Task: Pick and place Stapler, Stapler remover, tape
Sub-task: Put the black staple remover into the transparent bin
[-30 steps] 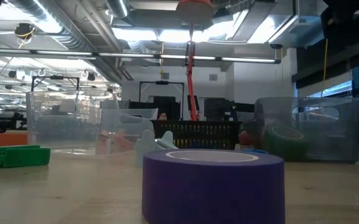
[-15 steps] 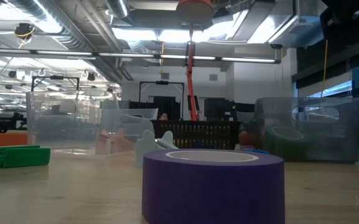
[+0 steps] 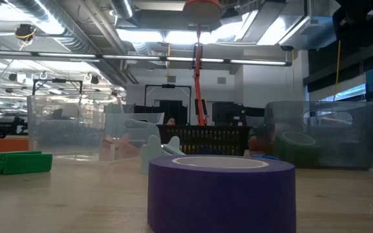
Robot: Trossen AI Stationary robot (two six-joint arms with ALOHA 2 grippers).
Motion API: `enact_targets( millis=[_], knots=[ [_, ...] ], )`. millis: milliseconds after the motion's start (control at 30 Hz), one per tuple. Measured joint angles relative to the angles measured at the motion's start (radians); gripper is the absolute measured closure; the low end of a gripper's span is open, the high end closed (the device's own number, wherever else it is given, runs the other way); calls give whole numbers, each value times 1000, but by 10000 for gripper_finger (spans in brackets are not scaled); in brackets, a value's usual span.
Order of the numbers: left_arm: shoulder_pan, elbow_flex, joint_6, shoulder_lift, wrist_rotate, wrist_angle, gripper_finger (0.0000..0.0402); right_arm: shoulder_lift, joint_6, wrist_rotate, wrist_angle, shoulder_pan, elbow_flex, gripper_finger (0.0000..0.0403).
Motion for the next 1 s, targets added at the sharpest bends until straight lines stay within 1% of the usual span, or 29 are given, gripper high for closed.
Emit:
enact_targets(
  millis=[133, 233, 367, 533, 633, 733, 800, 900, 1000],
  knots=[
    [8, 0, -28, 0, 27, 2, 304, 0, 1, 0, 0, 0, 0, 178],
    [7, 0, -58, 0, 25, 29, 304, 0, 1, 0, 0, 0, 0, 178],
    [7, 0, -78, 0, -34, 56, 304, 0, 0, 0, 0, 0, 0, 178],
    [7, 0, -137, 0, -102, 50, 304, 0, 2, 0, 0, 0, 0, 178],
    [7, 0, -172, 0, -110, 50, 304, 0, 2, 0, 0, 0, 0, 178],
    [7, 0, -168, 0, -115, 50, 306, 0, 0, 0, 0, 0, 0, 178],
    [7, 0, -159, -1, -127, 50, 320, 0, 0, 0, 0, 0, 0, 178],
    [7, 0, -129, -2, -127, 51, 366, 0, 0, 0, 0, 0, 0, 178],
    [7, 0, -137, -3, -127, 51, 371, 0, 1, 0, 0, 0, 0, 178]
  ],
)
